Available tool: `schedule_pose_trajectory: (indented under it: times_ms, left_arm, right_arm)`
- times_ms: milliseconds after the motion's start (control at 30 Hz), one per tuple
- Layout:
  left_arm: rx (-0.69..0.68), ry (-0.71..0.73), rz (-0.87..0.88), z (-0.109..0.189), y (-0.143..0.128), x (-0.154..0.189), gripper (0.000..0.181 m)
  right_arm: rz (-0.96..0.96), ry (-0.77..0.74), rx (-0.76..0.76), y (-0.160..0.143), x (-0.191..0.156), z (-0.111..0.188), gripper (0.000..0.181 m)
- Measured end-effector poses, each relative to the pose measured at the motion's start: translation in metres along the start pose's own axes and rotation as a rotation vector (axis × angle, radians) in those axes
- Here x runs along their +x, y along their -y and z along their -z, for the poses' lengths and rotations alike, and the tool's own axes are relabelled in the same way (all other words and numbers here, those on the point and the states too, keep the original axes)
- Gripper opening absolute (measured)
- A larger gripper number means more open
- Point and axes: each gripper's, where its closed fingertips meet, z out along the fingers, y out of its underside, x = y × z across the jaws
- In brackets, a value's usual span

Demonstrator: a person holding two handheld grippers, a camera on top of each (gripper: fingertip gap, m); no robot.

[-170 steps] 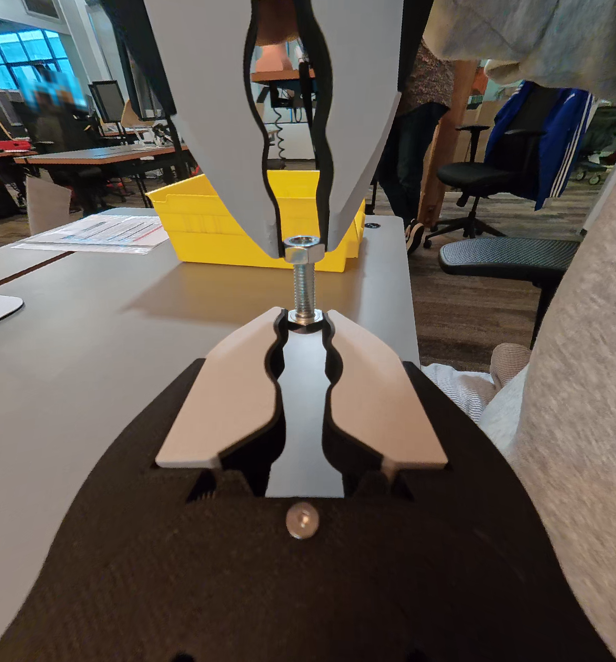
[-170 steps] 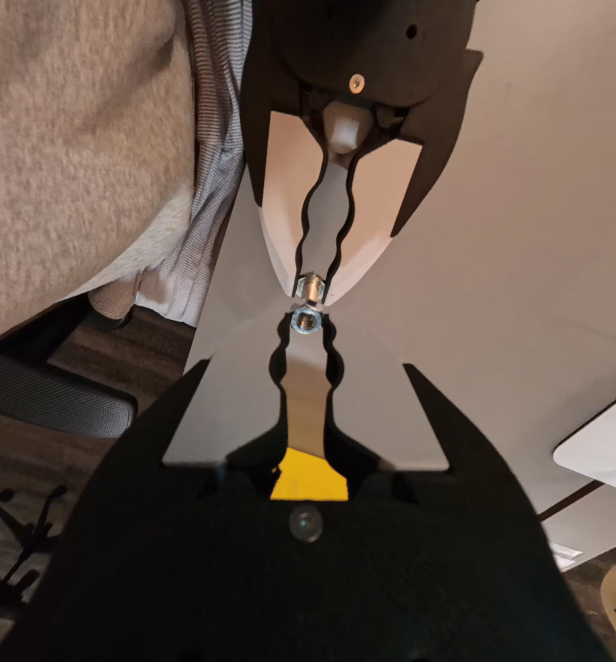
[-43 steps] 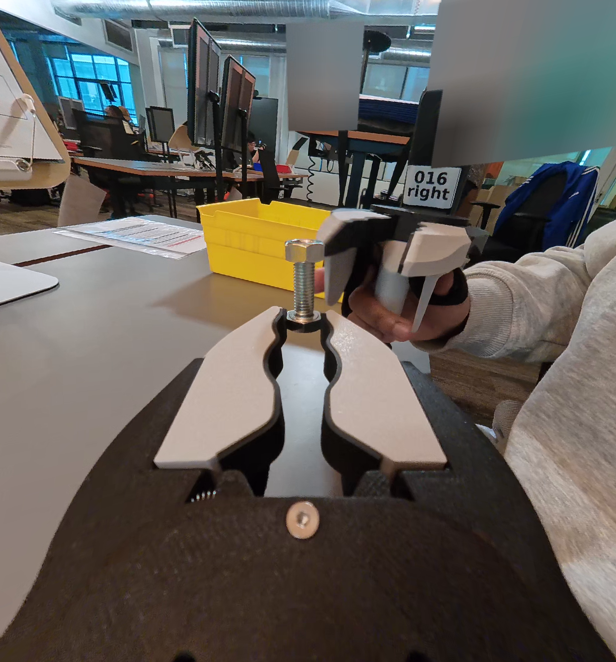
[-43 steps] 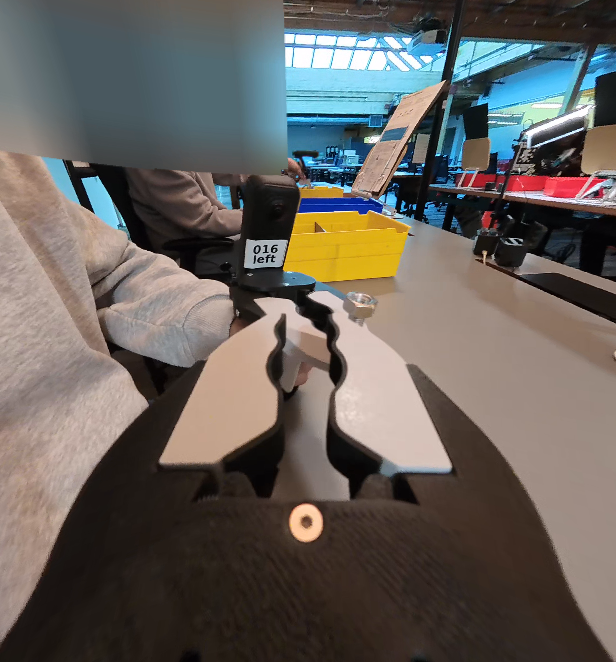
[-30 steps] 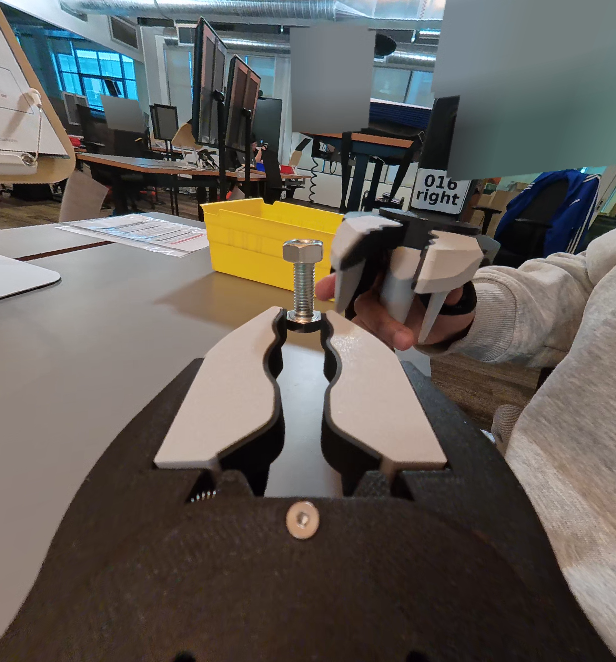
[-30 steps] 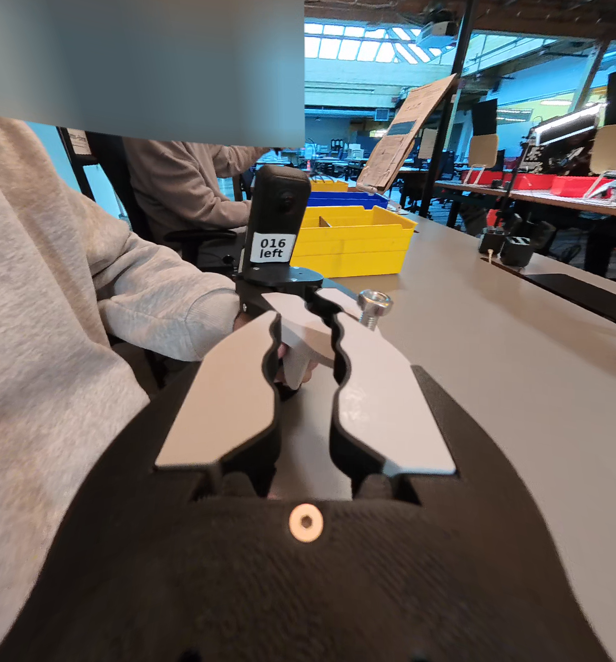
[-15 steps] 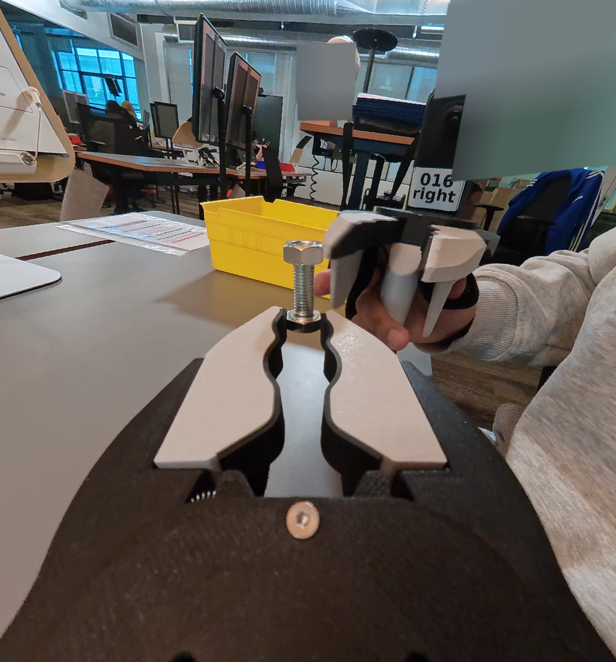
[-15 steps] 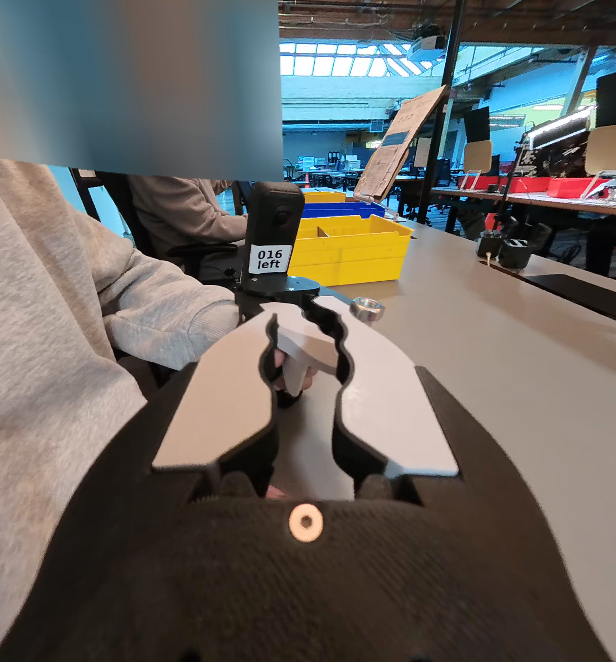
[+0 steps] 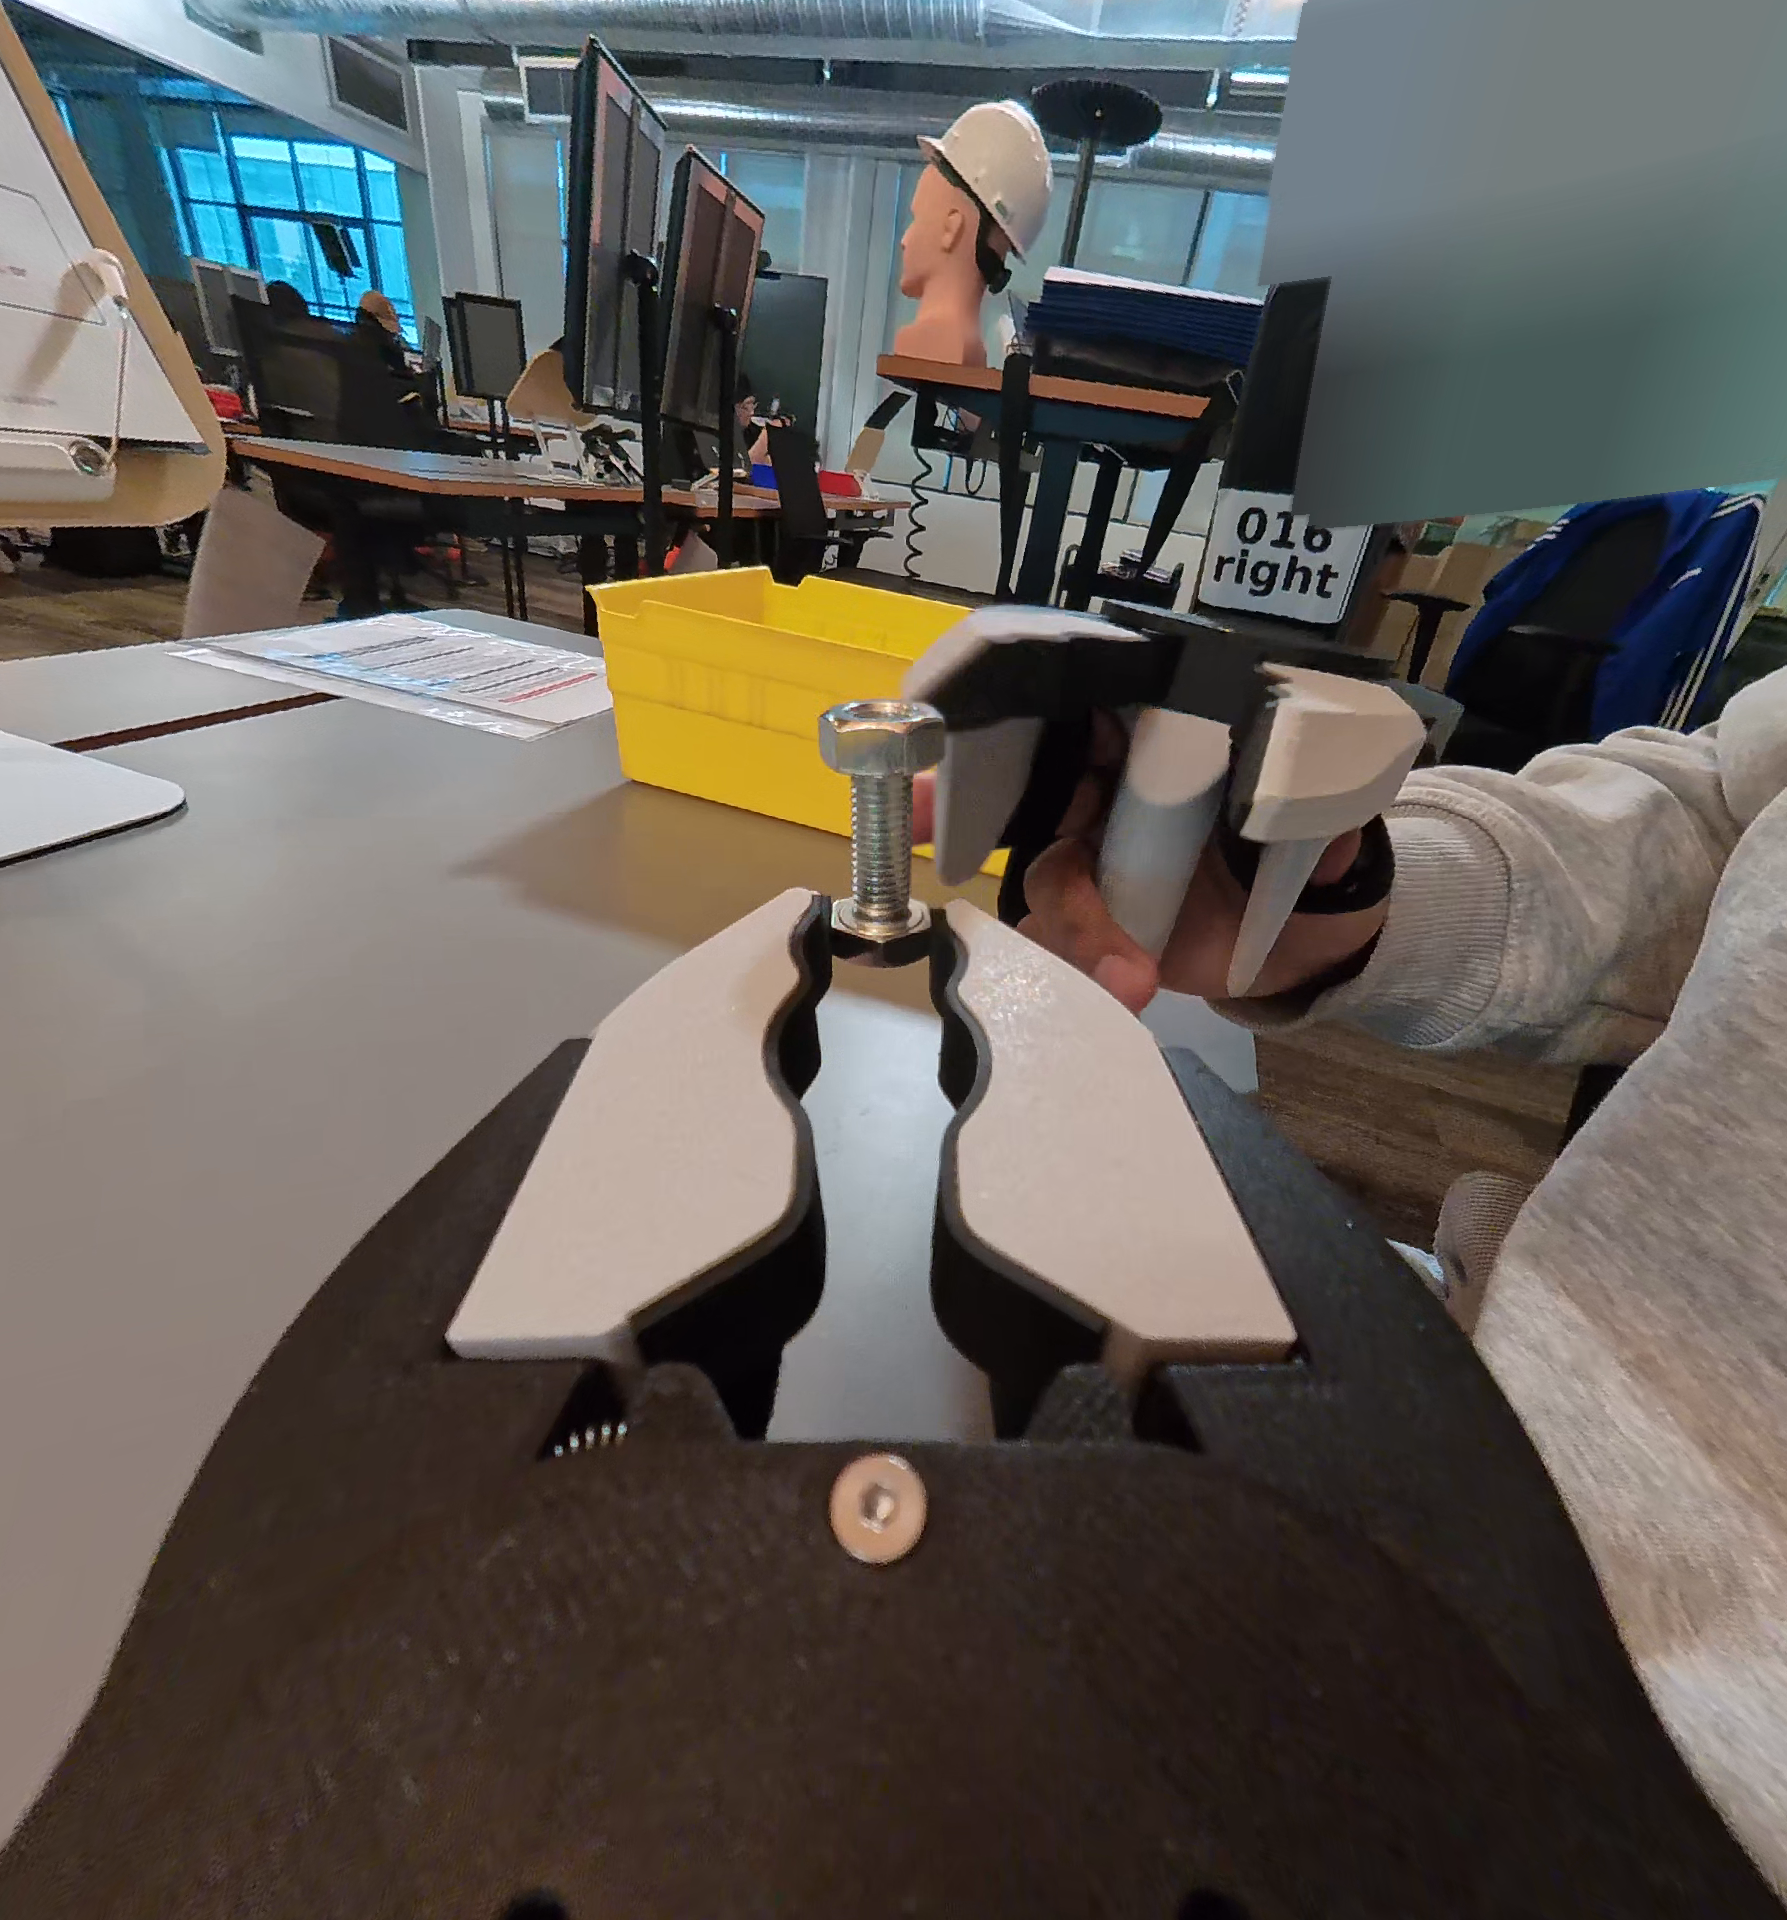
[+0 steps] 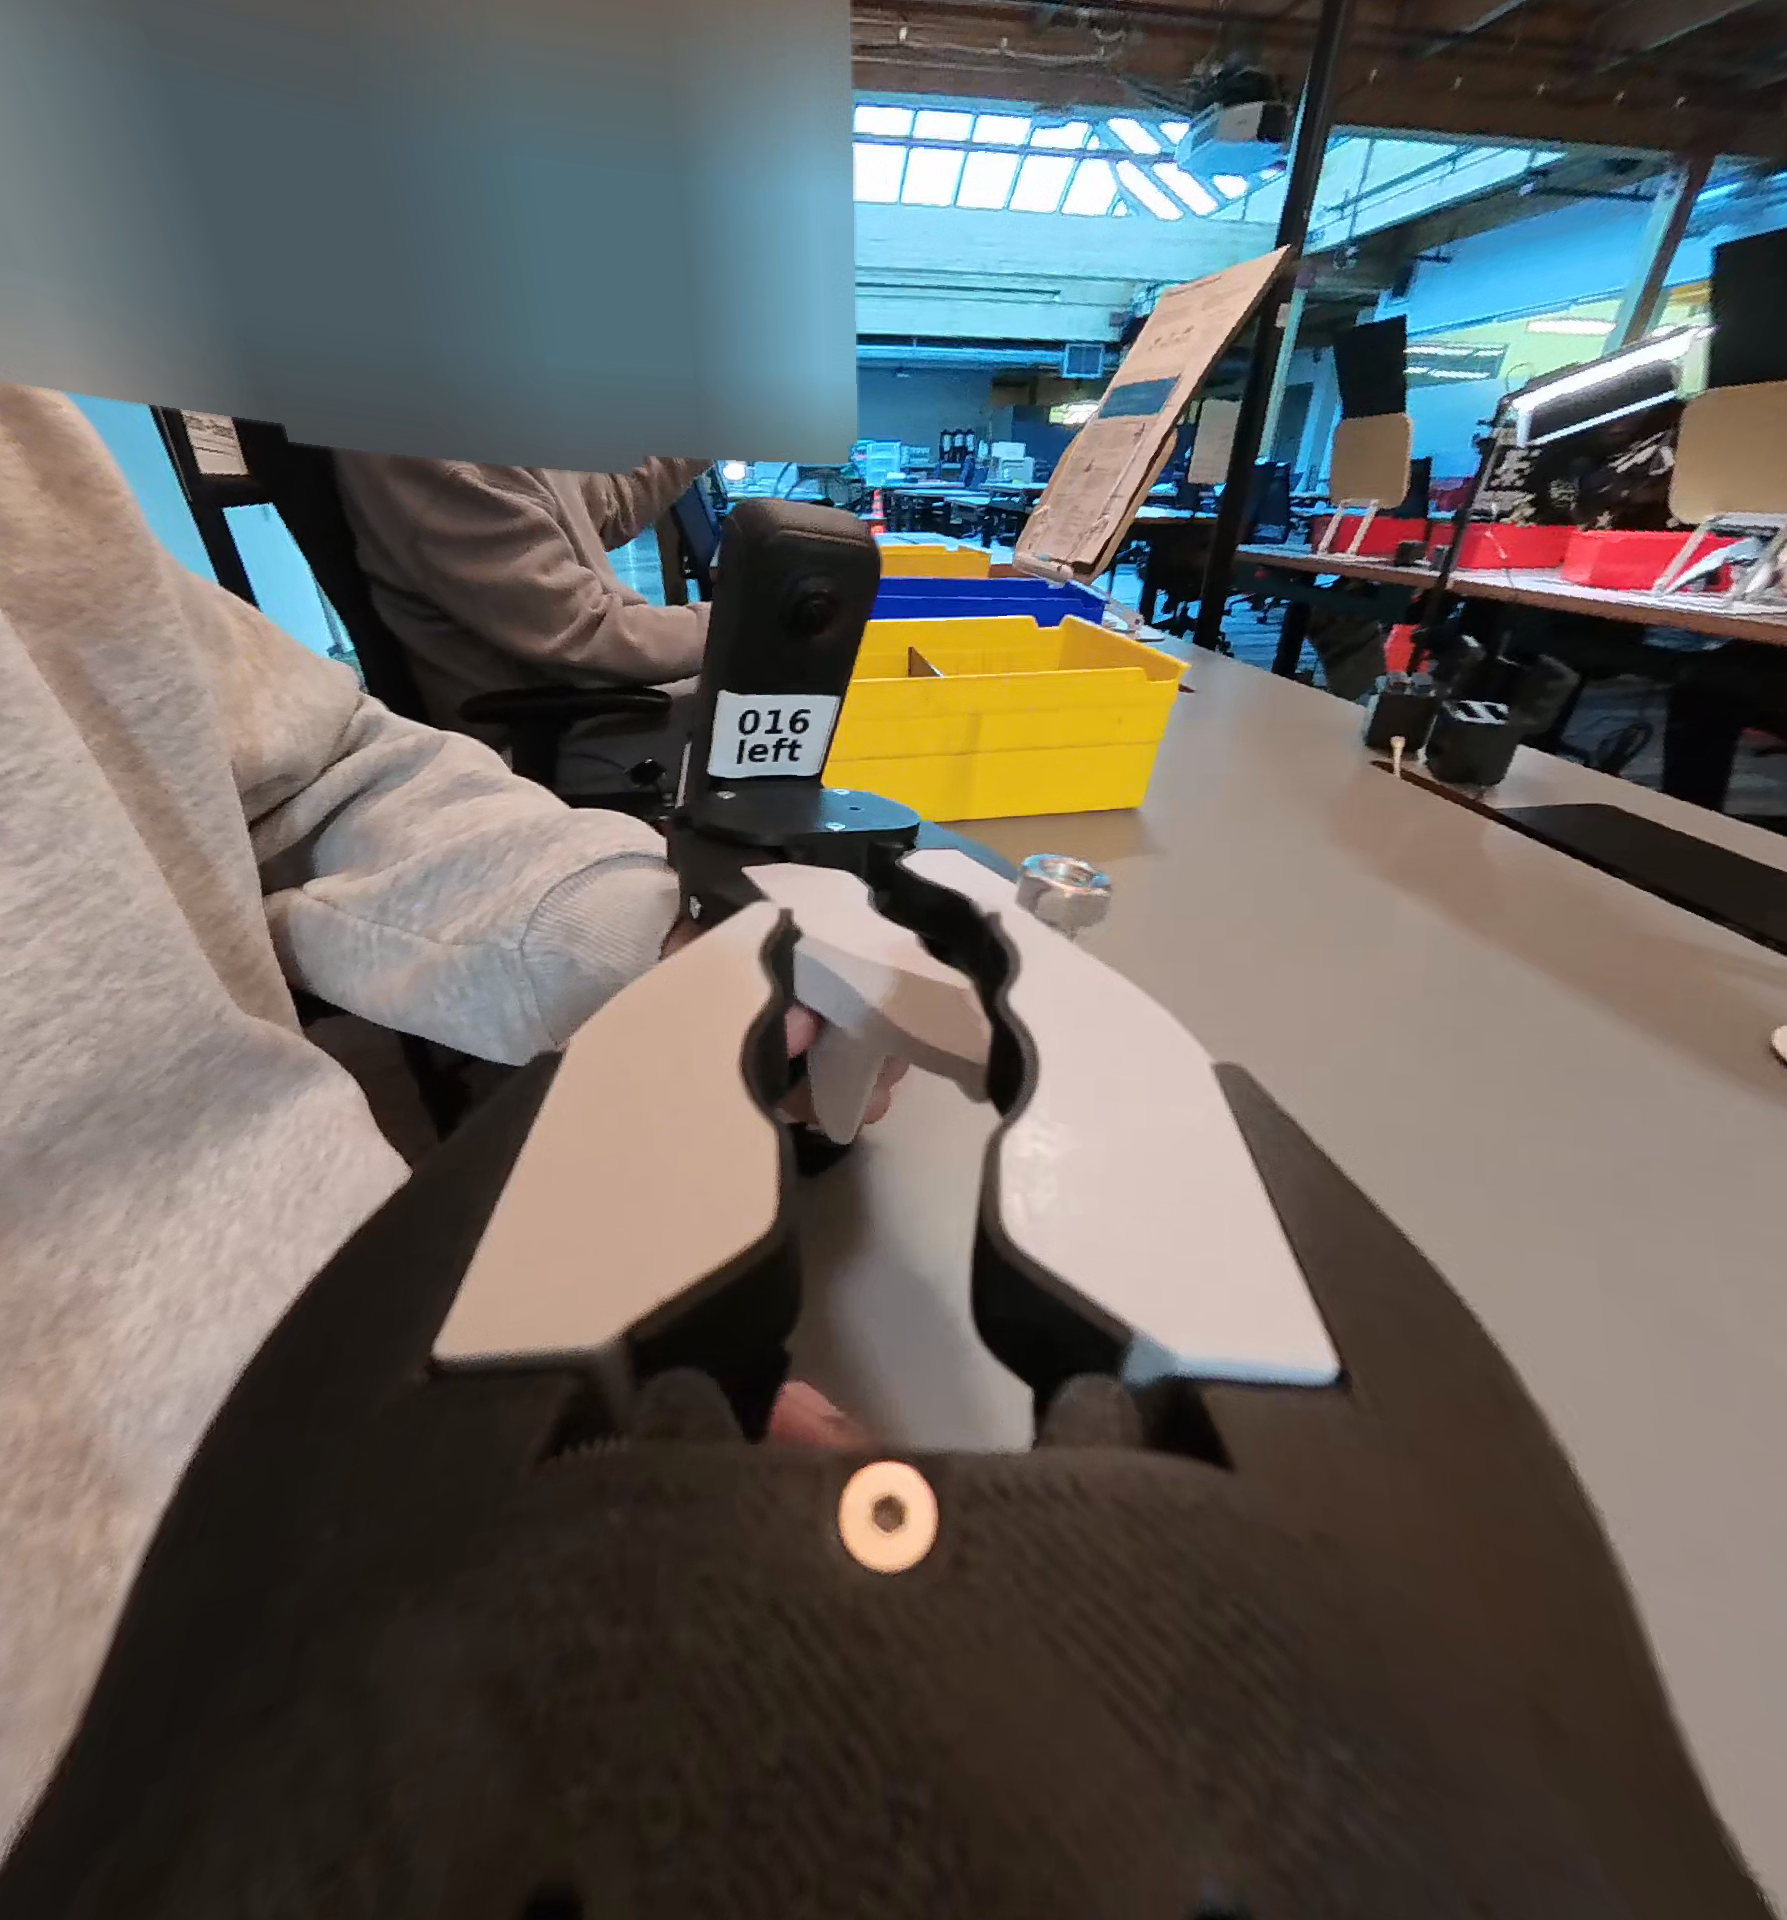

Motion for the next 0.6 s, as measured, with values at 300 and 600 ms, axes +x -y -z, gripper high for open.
schedule_pose_trajectory:
  times_ms: [300,600]
  left_arm:
    - [-0.001,0.008,0.013,0.000,0.000,-0.002,0.018]
    - [-0.003,0.010,0.010,0.000,0.000,-0.002,0.018]
  right_arm:
    - [-0.011,0.044,-0.008,-0.002,-0.007,-0.002,0.034]
    - [0.002,-0.036,0.049,0.005,0.007,0.000,0.063]
